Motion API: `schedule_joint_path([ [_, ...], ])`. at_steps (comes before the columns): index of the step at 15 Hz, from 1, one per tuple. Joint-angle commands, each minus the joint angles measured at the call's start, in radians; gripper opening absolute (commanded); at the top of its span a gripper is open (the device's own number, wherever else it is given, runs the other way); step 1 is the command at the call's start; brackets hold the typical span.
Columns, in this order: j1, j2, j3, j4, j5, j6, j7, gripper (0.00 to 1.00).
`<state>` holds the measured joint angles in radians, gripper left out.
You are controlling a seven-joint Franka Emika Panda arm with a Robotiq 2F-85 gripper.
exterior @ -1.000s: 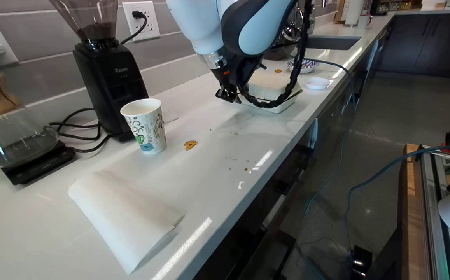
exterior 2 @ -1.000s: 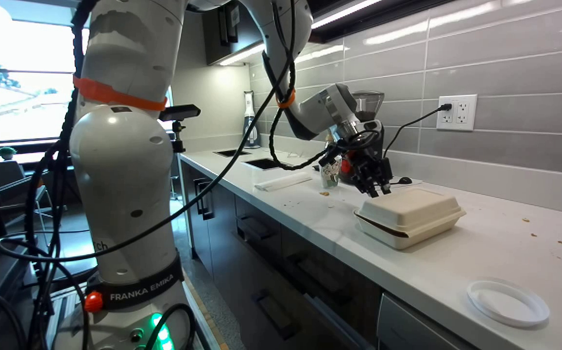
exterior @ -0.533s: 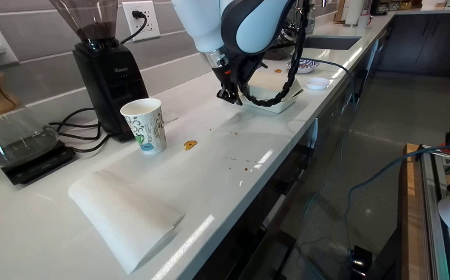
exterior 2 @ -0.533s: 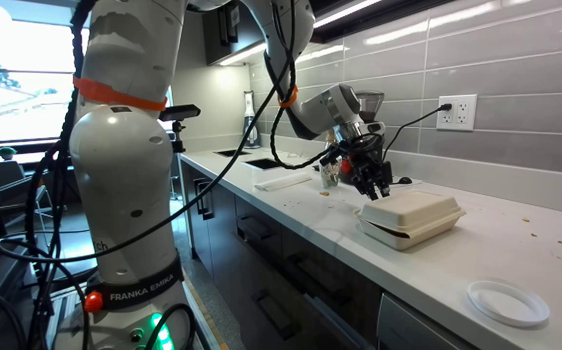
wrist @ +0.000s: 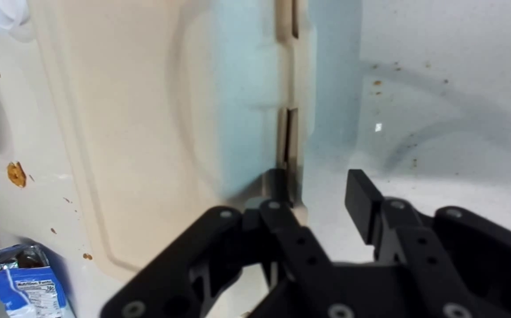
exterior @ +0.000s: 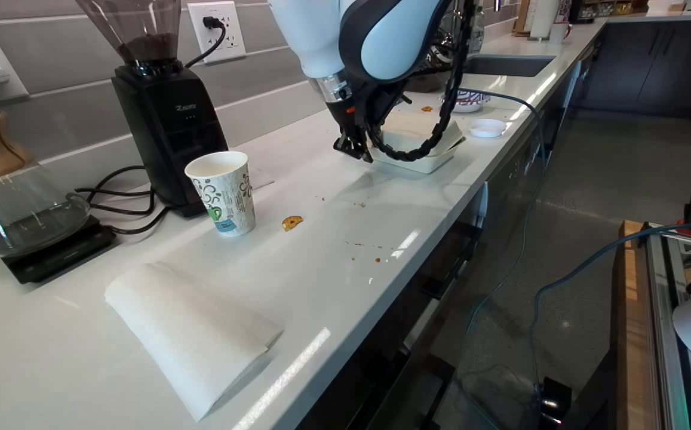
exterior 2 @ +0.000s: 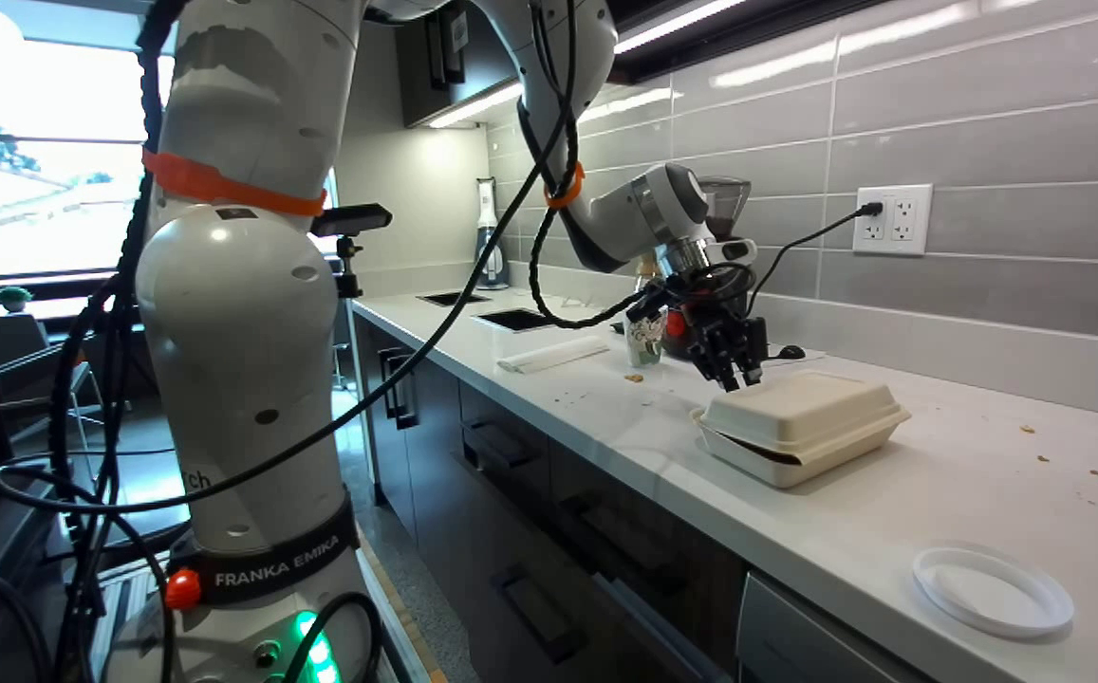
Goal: Close the food pack.
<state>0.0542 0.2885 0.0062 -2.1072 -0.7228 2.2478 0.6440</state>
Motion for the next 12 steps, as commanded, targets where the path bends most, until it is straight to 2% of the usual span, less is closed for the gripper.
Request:
schedule_joint_path([
  [1, 0.000, -0.002, -0.018, -0.030, 0.040, 0.046, -0.031, 0.40],
  [9, 0.001, -0.004, -0.025, -0.033, 0.046, 0.057, -0.042, 0.35],
  [12, 0.002, -0.013, -0.024, -0.032, 0.051, 0.056, -0.053, 0.40],
])
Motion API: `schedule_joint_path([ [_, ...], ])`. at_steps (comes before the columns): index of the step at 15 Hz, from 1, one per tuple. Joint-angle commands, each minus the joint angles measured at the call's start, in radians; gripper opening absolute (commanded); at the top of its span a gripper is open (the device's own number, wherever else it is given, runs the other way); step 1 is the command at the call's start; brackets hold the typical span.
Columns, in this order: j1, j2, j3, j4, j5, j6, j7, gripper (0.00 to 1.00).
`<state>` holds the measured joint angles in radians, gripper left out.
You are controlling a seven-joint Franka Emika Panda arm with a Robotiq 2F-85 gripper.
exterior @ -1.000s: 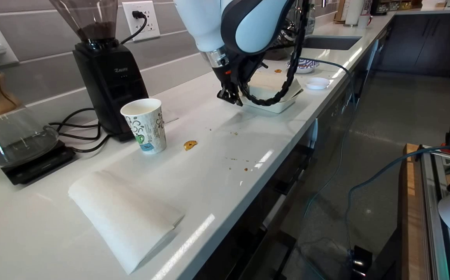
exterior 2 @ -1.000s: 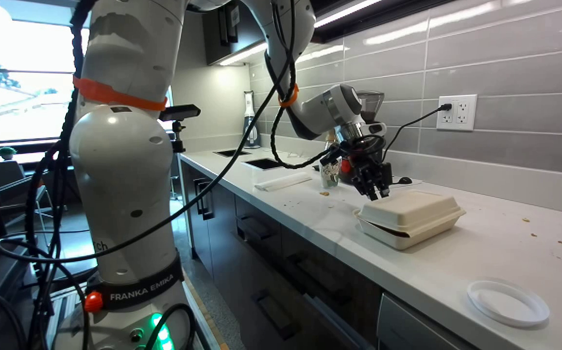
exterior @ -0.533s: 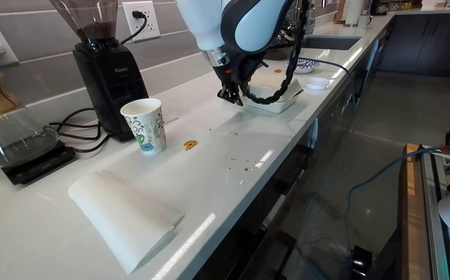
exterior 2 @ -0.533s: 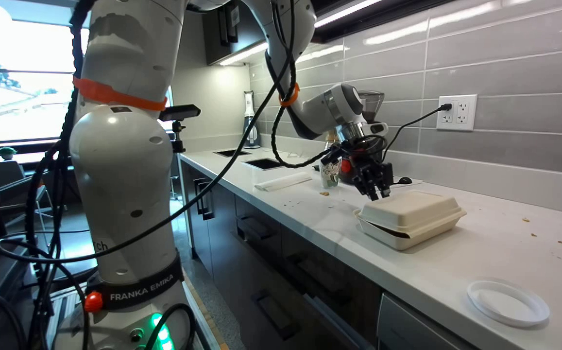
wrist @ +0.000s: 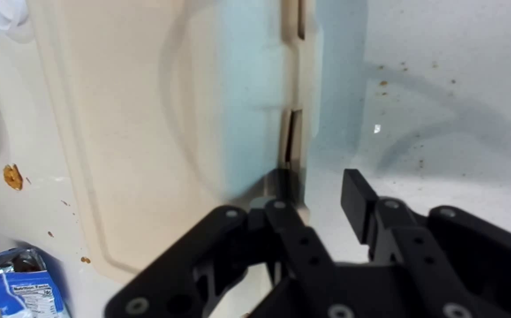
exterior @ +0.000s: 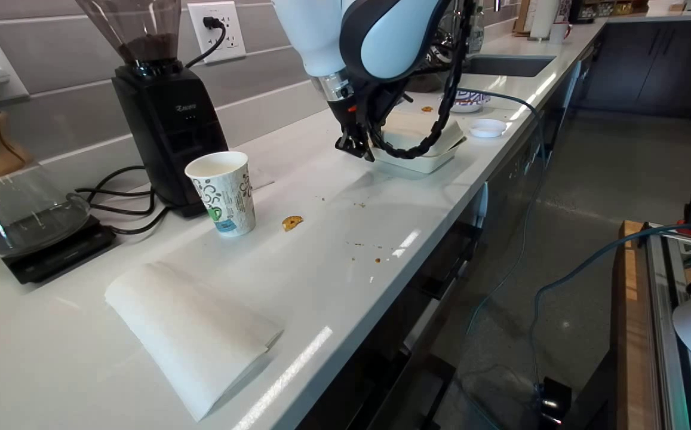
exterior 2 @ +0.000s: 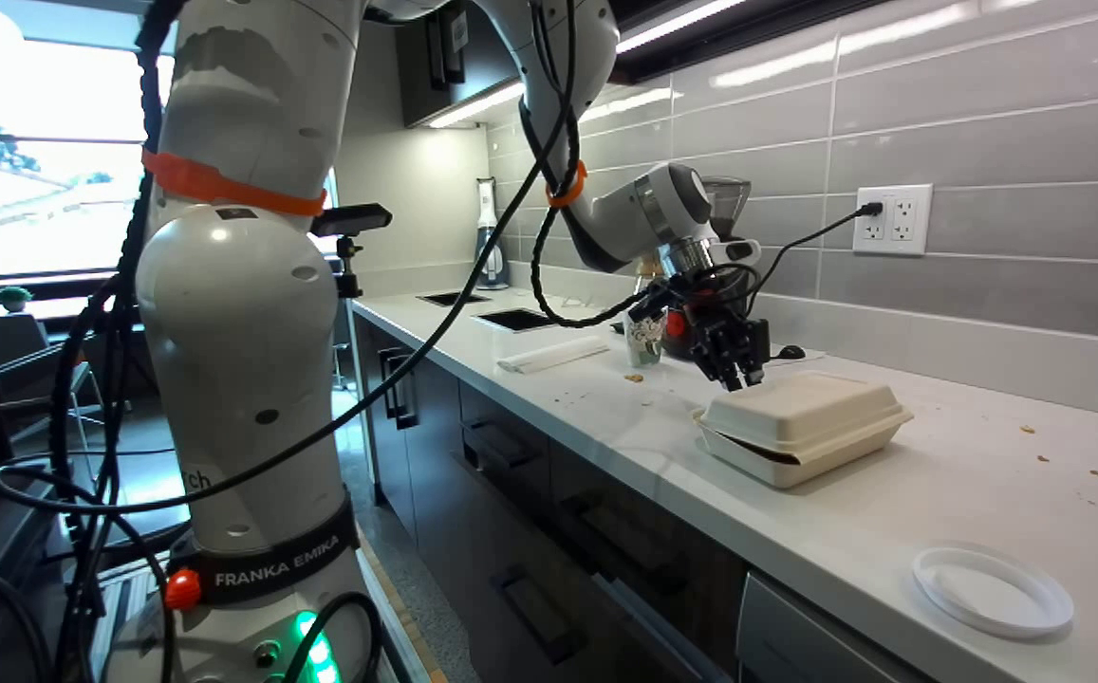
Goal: Close the food pack.
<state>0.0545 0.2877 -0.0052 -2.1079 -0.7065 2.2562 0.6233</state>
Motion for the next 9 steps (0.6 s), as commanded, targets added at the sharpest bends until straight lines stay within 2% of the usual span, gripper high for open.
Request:
schedule_joint_path([
  [1, 0.003, -0.014, -0.013, -0.031, 0.033, 0.048, -0.031, 0.45],
  [3, 0.006, -0.020, -0.013, -0.031, 0.030, 0.047, -0.030, 0.47],
  [4, 0.007, -0.020, -0.013, -0.031, 0.029, 0.046, -0.030, 0.52],
  [5, 0.009, -0.021, -0.014, -0.030, 0.027, 0.046, -0.030, 0.49],
  [9, 0.017, -0.031, -0.015, -0.031, 0.010, 0.039, -0.018, 0.50],
])
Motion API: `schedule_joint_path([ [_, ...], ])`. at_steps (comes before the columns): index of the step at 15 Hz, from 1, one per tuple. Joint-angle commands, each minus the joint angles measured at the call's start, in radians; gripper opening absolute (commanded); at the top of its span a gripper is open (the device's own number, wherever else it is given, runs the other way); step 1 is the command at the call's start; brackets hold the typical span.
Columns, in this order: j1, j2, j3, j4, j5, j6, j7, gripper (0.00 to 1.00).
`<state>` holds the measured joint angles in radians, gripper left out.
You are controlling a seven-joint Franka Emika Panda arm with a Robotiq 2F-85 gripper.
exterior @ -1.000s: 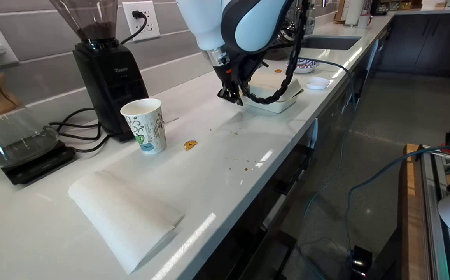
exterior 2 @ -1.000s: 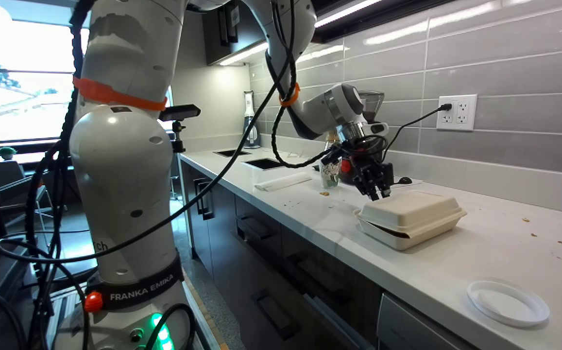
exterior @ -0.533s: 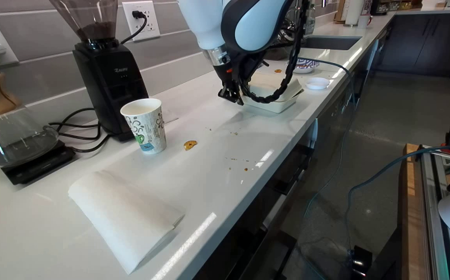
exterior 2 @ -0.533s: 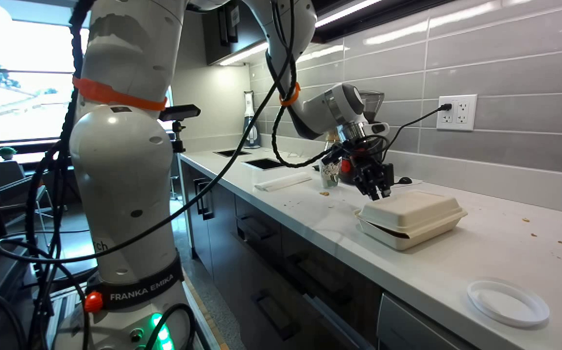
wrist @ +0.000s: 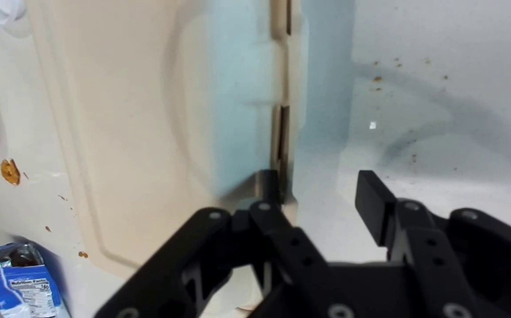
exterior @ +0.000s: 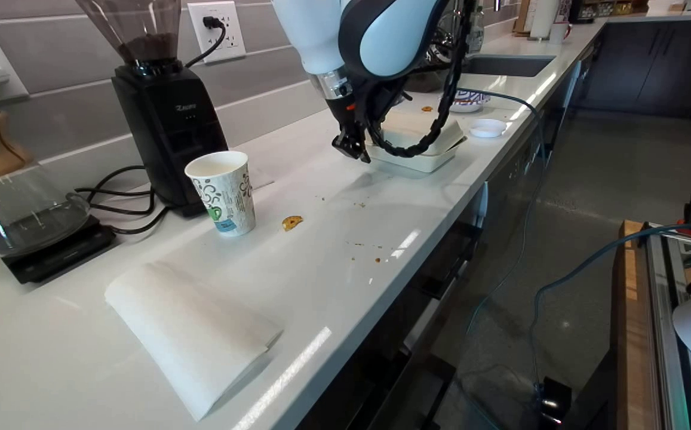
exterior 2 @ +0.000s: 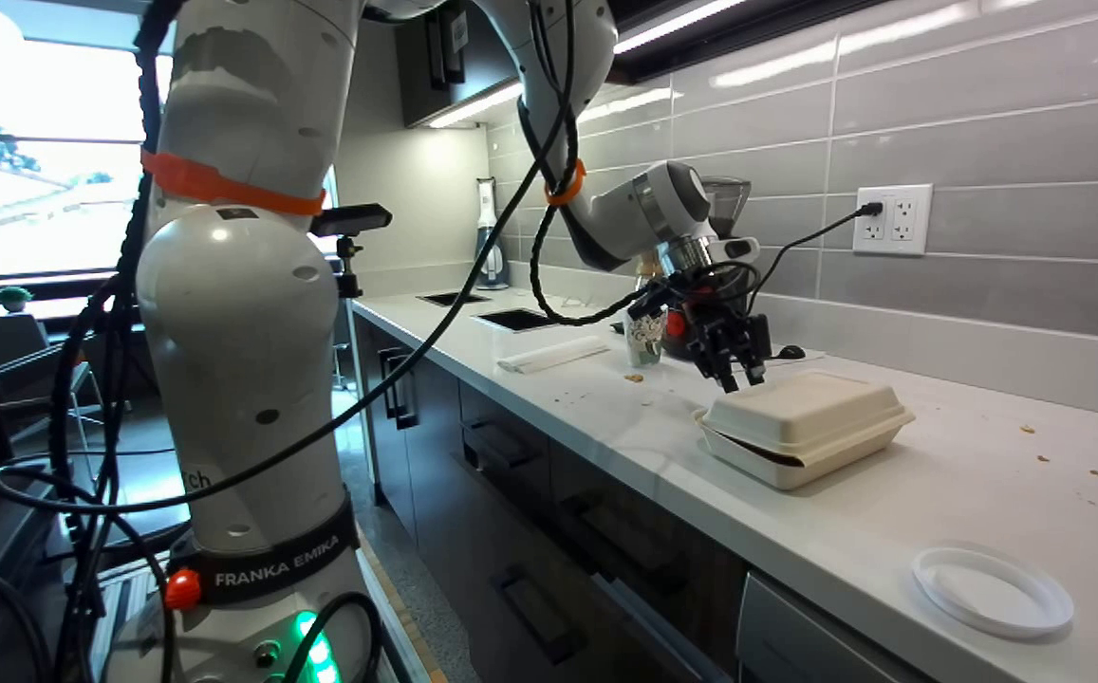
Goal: Close the food pack.
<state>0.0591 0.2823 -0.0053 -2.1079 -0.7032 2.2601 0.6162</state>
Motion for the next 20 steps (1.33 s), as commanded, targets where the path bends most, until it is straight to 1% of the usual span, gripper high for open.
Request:
schedule_joint_path([
  [1, 0.014, -0.028, -0.015, -0.030, 0.003, 0.033, -0.009, 0.50],
  [3, 0.018, -0.035, -0.014, -0.029, -0.002, 0.031, -0.007, 0.51],
  [4, 0.020, -0.040, -0.013, -0.030, -0.002, 0.032, -0.008, 0.53],
  [5, 0.022, -0.048, -0.012, -0.032, -0.004, 0.031, -0.007, 0.72],
  [6, 0.023, -0.057, -0.011, -0.033, -0.001, 0.028, -0.011, 0.77],
  [8, 0.022, -0.089, -0.008, -0.039, 0.005, 0.026, -0.026, 0.90],
  [9, 0.025, -0.111, -0.011, -0.042, -0.014, 0.017, -0.020, 0.97],
  [10, 0.022, -0.130, -0.011, -0.044, -0.016, 0.015, -0.031, 1.00],
  [12, 0.015, -0.169, -0.014, -0.042, -0.026, -0.004, -0.049, 1.00],
  [16, -0.024, -0.279, -0.015, -0.067, 0.045, 0.016, -0.160, 1.00],
  [18, -0.042, -0.334, -0.019, -0.081, 0.080, 0.006, -0.230, 1.00],
  [20, -0.063, -0.385, -0.028, -0.096, 0.182, 0.007, -0.362, 1.00],
])
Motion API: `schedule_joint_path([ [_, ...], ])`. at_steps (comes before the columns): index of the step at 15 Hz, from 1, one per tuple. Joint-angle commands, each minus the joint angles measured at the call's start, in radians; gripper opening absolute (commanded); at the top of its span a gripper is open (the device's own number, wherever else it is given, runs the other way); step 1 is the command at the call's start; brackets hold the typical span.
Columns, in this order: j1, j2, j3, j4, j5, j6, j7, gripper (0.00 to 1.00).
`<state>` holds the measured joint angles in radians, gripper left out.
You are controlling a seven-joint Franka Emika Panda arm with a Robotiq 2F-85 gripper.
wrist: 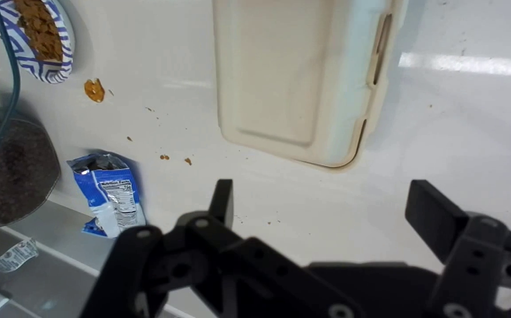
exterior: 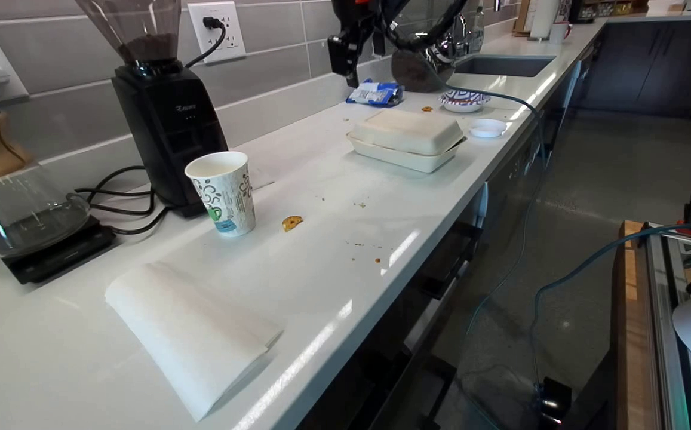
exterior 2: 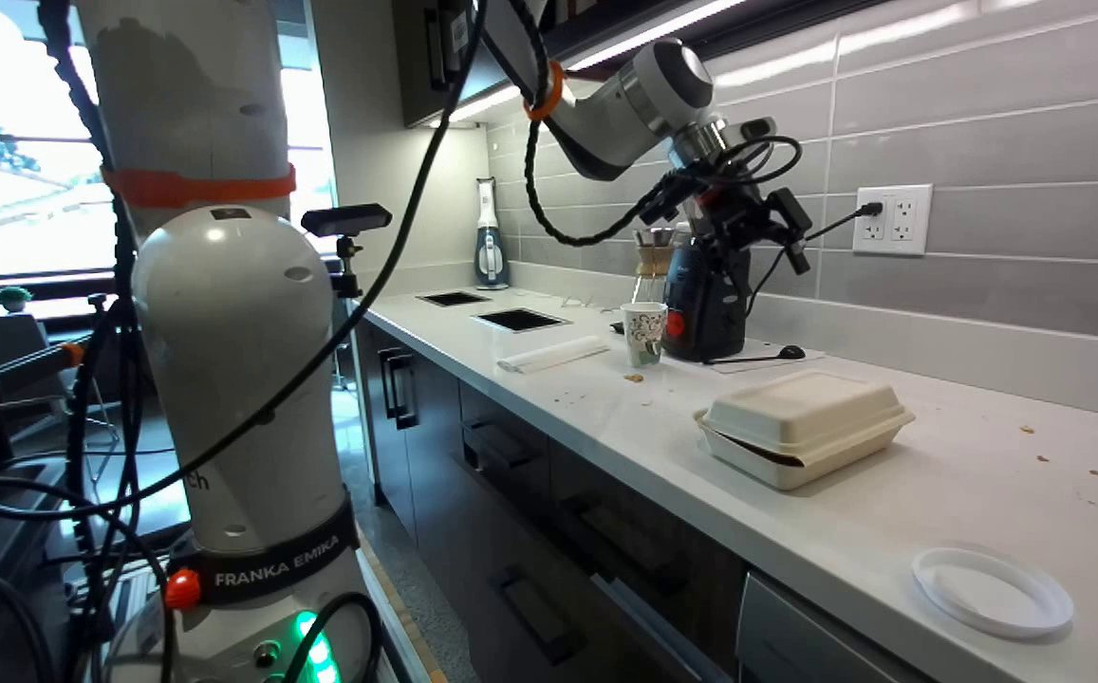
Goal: Close the food pack.
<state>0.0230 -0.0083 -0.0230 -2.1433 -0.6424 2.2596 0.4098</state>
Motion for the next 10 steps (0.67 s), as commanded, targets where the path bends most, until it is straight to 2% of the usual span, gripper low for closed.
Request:
schedule_joint_path([
  [1, -0.034, -0.119, -0.015, -0.064, 0.176, 0.000, -0.217, 1.00],
  [3, -0.044, -0.154, -0.025, -0.067, 0.271, -0.037, -0.321, 1.00],
  [6, -0.056, -0.192, -0.035, -0.060, 0.354, -0.109, -0.414, 1.00],
  [9, -0.061, -0.215, -0.039, -0.055, 0.393, -0.166, -0.454, 1.00],
  [10, -0.066, -0.187, -0.027, -0.036, 0.355, -0.136, -0.416, 1.00],
])
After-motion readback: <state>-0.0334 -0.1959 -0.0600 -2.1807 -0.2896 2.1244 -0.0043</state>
